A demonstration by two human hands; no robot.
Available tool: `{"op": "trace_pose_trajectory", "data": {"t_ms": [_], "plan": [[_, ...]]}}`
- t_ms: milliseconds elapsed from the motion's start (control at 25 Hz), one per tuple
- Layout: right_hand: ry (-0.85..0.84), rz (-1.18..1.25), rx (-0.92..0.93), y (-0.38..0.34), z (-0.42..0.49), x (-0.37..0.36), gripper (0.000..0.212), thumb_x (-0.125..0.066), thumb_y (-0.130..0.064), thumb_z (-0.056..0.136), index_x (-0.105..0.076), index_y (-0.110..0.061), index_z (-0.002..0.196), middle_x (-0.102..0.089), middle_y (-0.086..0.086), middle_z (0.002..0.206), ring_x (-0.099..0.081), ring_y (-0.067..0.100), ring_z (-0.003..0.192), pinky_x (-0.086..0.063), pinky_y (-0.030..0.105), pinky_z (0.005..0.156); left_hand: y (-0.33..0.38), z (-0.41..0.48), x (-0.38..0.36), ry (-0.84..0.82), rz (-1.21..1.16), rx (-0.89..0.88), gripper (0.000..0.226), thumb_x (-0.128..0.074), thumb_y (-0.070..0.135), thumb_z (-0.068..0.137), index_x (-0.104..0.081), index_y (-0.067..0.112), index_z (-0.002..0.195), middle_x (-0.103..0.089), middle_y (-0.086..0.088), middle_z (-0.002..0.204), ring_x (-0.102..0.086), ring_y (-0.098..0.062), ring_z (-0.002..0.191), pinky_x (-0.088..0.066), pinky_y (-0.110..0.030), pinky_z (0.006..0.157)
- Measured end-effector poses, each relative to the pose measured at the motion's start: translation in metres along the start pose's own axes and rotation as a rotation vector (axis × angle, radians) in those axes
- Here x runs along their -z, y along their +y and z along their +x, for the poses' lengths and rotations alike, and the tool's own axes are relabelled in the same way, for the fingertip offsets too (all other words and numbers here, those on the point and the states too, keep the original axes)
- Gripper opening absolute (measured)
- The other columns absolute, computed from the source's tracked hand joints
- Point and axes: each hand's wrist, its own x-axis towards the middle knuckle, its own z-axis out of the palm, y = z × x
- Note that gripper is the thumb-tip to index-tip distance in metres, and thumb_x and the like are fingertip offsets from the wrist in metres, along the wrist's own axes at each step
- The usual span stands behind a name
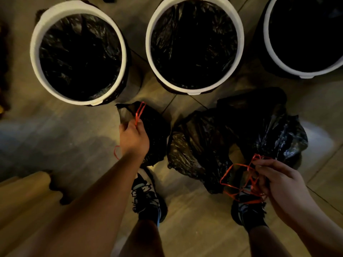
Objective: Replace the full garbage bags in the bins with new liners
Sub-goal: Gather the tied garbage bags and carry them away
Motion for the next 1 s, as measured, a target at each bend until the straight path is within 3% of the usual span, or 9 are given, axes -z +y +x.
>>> {"op": "trace_pose_trajectory", "data": {"t_ms": [160, 280, 440, 520, 720, 800, 1000], "plan": [[0.003, 0.013, -0.037, -0.001, -0.012, -0.008, 0.023, -0.048, 0.004, 0.105, -0.065, 0.0, 0.09, -0.047, 0.005, 0.049, -0.039, 0.009, 0.033, -0.034, 0.014, 0.035, -0.021, 0.0, 0.004, -0.134, 0.107, 0.149, 0.061, -0.022, 0.055, 0.105, -0.054, 0.028, 0.149, -0.045, -0.017, 0.153, -0.043, -0.041, 0.137, -0.034, -0.058, 0.115], [0.009, -0.028, -0.044, -0.004, -0.015, -0.012, 0.023, -0.047, 0.005, 0.106, -0.064, 0.0, 0.092, -0.047, 0.004, 0.048, -0.039, 0.009, 0.033, -0.033, 0.016, 0.034, -0.036, 0.01, 0.002, -0.219, 0.106, 0.371, 0.055, -0.025, 0.041, 0.108, -0.037, 0.022, 0.159, -0.035, -0.018, 0.164, -0.033, -0.044, 0.146, -0.031, -0.058, 0.118], [0.004, -0.116, -0.078, -0.006, -0.013, -0.011, 0.017, -0.052, 0.0, 0.105, -0.068, 0.0, 0.098, -0.048, 0.007, 0.054, -0.042, 0.014, 0.04, -0.036, 0.024, 0.04, -0.038, 0.003, -0.005, -0.266, -0.571, 0.826, 0.043, -0.035, 0.051, 0.103, -0.056, 0.035, 0.137, -0.063, -0.012, 0.129, -0.061, -0.037, 0.119, -0.052, -0.058, 0.099], [0.007, -0.128, -0.068, -0.007, -0.012, -0.011, 0.017, -0.053, 0.0, 0.104, -0.069, 0.0, 0.098, -0.049, 0.007, 0.053, -0.044, 0.015, 0.04, -0.038, 0.026, 0.04, -0.037, 0.002, -0.007, -0.266, -0.587, 0.806, 0.04, -0.043, 0.054, 0.099, -0.062, 0.033, 0.129, -0.066, -0.008, 0.117, -0.064, -0.033, 0.109, -0.056, -0.054, 0.094], [0.046, -0.154, -0.038, -0.005, -0.004, -0.006, 0.019, -0.052, 0.002, 0.105, -0.067, 0.003, 0.093, -0.05, 0.013, 0.056, -0.045, 0.015, 0.038, -0.036, 0.023, 0.034, -0.047, 0.016, -0.014, -0.099, -0.244, 0.651, 0.032, -0.056, 0.046, 0.097, -0.067, 0.016, 0.093, -0.072, -0.009, 0.095, -0.067, -0.027, 0.085, -0.055, -0.038, 0.076], [0.061, -0.159, -0.045, -0.003, -0.003, -0.004, 0.018, -0.052, 0.001, 0.104, -0.067, 0.004, 0.093, -0.051, 0.009, 0.053, -0.046, 0.016, 0.041, -0.037, 0.023, 0.036, -0.05, 0.016, -0.009, 0.005, -0.09, 0.586, 0.03, -0.058, 0.042, 0.097, -0.075, 0.017, 0.097, -0.075, -0.012, 0.099, -0.069, -0.032, 0.091, -0.059, -0.041, 0.082], [0.047, -0.147, -0.039, -0.001, -0.011, -0.004, 0.016, -0.051, 0.002, 0.105, -0.065, 0.006, 0.098, -0.051, 0.005, 0.05, -0.046, 0.012, 0.037, -0.038, 0.022, 0.035, -0.045, 0.01, 0.021, 0.267, -0.112, 0.379, 0.023, -0.073, 0.038, 0.091, -0.078, 0.02, 0.102, -0.079, -0.008, 0.102, -0.073, -0.032, 0.1, -0.054, -0.035, 0.085]]}}
